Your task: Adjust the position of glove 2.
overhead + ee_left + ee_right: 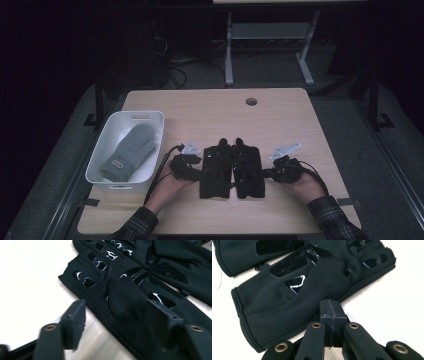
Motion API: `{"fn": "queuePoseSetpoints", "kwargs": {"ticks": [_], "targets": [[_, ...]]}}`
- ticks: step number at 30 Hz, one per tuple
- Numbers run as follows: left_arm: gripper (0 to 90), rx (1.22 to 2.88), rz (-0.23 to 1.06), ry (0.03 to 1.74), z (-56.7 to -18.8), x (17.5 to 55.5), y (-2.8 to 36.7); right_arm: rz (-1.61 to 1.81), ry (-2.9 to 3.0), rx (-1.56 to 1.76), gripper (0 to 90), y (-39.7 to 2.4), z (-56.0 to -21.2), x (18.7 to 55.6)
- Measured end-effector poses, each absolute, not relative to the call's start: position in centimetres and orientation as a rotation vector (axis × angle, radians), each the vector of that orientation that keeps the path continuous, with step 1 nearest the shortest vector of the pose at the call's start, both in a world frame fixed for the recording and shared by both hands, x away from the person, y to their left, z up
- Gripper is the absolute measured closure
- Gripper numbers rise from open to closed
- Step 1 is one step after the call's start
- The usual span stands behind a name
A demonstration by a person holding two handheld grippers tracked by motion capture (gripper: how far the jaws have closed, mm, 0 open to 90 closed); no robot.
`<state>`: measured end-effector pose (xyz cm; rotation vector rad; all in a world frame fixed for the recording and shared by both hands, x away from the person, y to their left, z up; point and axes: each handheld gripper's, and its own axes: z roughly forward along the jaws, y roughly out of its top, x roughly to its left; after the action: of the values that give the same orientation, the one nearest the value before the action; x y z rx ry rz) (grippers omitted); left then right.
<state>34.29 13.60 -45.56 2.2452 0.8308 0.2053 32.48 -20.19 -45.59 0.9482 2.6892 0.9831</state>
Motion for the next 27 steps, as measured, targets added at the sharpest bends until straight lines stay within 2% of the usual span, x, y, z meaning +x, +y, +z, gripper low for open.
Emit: {"fn": "queuePoseSetpoints", "kwargs": {"ticks": [7, 11, 18, 27], "targets": [[53.6, 2.28, 0.18, 0.864, -46.0, 34.5, 13.3, 1.021, 2.646, 0.953, 89.9, -20.5, -45.0, 32.7], [60.8, 2.3, 0.21, 0.851, -46.1, 34.2, 13.1, 1.043, 2.623, 0.956, 89.9, -20.5, -44.9, 33.0], [84.9, 2.297, 0.204, 0.873, -46.0, 34.3, 13.3, 1.034, 2.621, 0.957, 89.5, -20.0, -45.0, 33.4], [87.0, 2.263, 0.133, 0.907, -45.5, 34.5, 13.7, 1.028, 2.621, 0.971, 89.8, -19.5, -45.4, 34.1]]}}
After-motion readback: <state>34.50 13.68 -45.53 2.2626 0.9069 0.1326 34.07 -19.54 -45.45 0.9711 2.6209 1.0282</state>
